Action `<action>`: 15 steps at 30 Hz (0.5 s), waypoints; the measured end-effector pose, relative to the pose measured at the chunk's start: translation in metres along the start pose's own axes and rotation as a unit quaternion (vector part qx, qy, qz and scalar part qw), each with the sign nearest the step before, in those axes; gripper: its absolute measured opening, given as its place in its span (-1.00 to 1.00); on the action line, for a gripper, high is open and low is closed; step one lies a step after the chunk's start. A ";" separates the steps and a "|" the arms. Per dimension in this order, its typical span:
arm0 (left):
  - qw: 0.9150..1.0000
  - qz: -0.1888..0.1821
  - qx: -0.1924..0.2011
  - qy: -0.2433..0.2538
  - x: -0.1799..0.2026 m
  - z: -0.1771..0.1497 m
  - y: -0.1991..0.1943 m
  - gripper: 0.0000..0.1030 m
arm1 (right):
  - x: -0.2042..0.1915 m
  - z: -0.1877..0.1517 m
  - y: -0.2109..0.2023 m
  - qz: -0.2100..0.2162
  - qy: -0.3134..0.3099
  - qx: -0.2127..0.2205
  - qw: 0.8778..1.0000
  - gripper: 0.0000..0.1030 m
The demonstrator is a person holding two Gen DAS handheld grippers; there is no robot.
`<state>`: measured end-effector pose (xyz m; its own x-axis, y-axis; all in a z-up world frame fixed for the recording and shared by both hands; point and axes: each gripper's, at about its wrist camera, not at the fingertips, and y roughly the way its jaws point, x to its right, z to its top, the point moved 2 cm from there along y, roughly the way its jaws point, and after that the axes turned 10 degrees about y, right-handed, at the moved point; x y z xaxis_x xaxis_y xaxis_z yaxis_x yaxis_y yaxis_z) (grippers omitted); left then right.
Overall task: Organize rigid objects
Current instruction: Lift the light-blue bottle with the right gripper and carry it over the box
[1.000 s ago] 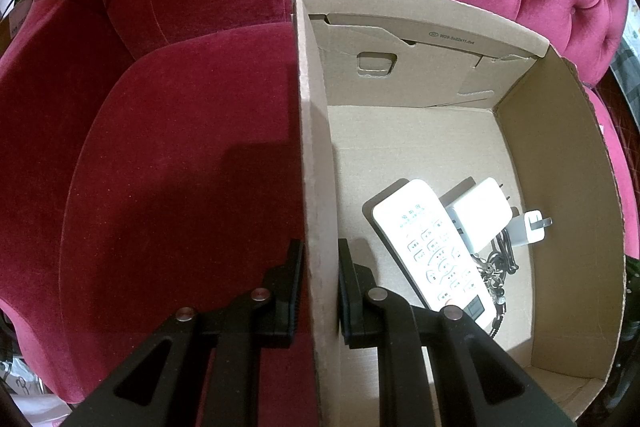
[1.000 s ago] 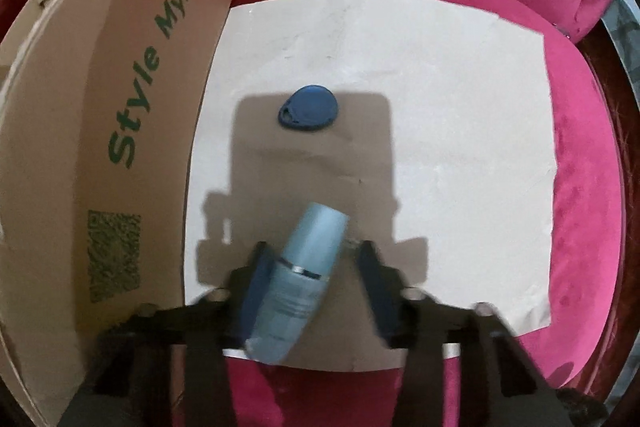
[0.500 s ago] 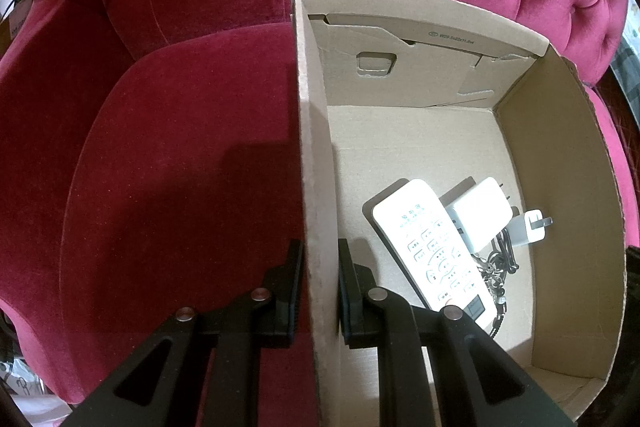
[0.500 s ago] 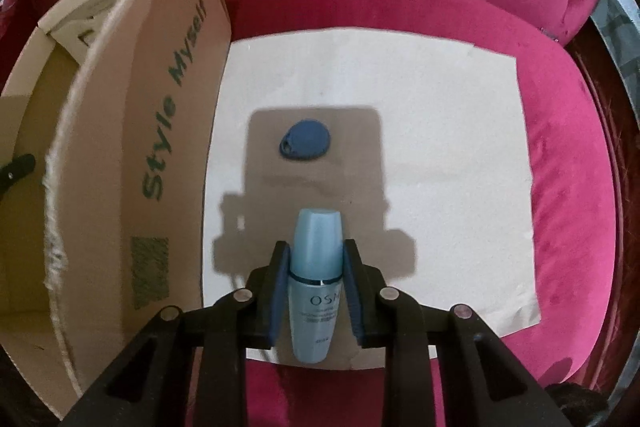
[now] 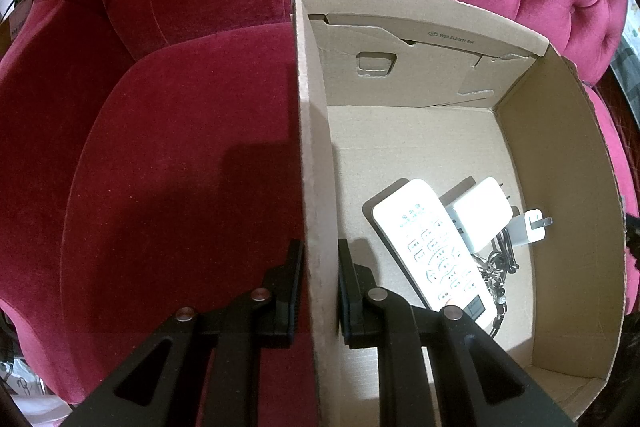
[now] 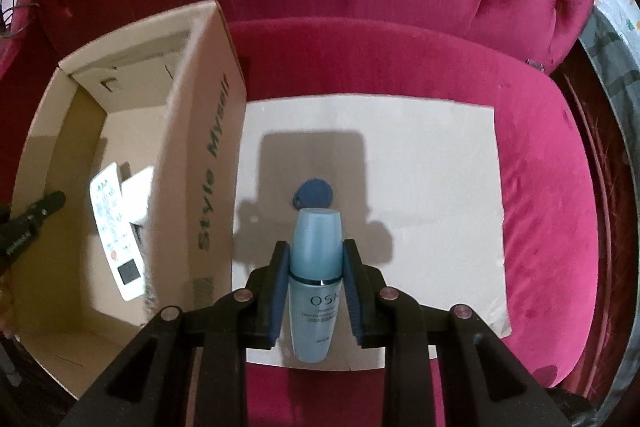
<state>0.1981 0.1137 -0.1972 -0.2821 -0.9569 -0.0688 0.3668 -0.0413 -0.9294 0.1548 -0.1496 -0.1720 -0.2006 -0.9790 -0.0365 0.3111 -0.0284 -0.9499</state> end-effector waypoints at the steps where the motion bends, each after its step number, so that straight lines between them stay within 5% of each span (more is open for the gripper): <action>1: 1.000 0.000 0.000 0.000 0.000 0.000 0.000 -0.68 | -0.002 0.002 -0.004 0.002 -0.001 0.002 1.000 -0.49; 15: 1.000 0.000 0.000 0.000 0.000 -0.001 0.000 -0.68 | -0.040 0.030 -0.050 0.009 -0.031 0.044 0.999 -0.49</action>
<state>0.1971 0.1138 -0.1970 -0.2821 -0.9569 -0.0694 0.3673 -0.0409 -0.9292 0.1747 -0.1153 -0.1137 -0.1376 -0.9900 -0.0317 0.3957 -0.0256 -0.9180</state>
